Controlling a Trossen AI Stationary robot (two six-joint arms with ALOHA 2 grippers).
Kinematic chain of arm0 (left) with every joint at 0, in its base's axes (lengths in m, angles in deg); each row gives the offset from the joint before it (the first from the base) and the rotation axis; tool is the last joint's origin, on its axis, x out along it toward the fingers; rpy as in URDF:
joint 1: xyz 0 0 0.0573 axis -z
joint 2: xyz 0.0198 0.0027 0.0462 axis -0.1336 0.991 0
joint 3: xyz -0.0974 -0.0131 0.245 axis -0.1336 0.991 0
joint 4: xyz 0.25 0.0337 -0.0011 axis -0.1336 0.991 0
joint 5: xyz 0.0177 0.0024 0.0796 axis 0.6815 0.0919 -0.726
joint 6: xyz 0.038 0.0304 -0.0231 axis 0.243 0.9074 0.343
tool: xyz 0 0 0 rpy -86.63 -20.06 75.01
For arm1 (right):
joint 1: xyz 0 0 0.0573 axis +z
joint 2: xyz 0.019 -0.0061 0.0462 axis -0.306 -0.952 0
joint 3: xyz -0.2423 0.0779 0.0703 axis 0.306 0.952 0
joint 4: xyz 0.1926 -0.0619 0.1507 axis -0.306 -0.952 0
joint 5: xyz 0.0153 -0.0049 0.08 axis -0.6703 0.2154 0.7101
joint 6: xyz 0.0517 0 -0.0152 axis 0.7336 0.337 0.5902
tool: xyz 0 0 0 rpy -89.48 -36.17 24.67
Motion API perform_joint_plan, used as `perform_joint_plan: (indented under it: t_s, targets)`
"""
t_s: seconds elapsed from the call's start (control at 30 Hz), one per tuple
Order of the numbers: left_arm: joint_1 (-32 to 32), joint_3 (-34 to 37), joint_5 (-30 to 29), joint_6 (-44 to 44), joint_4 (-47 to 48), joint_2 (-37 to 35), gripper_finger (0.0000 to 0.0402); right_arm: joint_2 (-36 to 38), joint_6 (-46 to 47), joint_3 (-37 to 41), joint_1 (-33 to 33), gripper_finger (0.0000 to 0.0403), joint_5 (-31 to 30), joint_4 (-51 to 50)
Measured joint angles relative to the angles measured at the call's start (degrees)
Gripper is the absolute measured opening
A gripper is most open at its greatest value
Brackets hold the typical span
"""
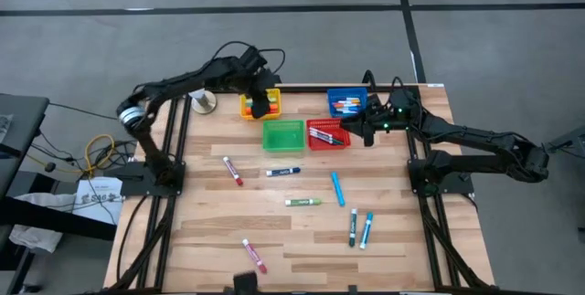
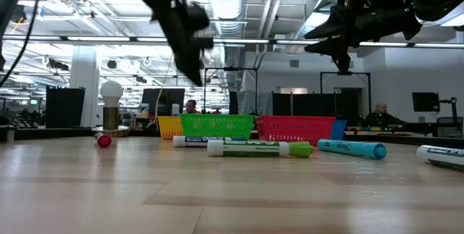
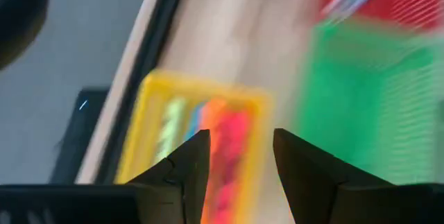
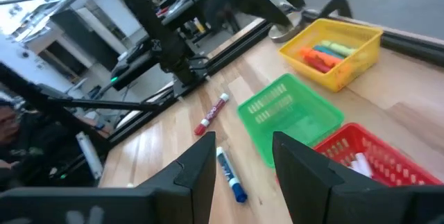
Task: Pick & Place Markers
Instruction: Put the blue highlighter into the yellow bin
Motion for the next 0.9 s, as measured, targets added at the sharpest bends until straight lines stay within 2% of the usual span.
perform_joint_plan:
  t_s: [0.1,0.27,0.37,0.47,0.63,0.8,0.9]
  targets:
    - [4.32,-0.04,2.88,-6.07,-0.44,-4.79,0.0154,0.0,0.0,0.0,0.0,0.0131,3.07,0.02]
    - [12.44,-0.04,4.05,-14.37,-1.21,-10.91,0.015,0.02,0.19,0.0,0.43,0.0131,11.4,0.17]
    - [17.16,-0.04,4.32,-18.16,-2.51,-12.7,0.015,0.1,1.45,0.0,2.64,0.0131,12.71,0.4]
    - [21.09,-0.04,3.7,-21.94,-4.64,-13.42,0.015,0.15,1.49,0.0,6.86,0.0131,12.77,2.03]
    - [25.98,1.16,-2.89,-26.9,-7.19,-13.42,0.015,0.17,1.48,-1.09,14.71,0.0131,11.29,3.24]
    - [29.18,10.18,-6.7,-31.96,-16.11,-15.83,0.015,0.17,1.06,-4.29,21.16,0.0131,8.47,-0.66]
    - [29.95,16.22,-8.89,-35.2,-19.43,-18.46,0.015,0.2,-1.99,-7.95,24.61,0.0131,4.65,-10.23]
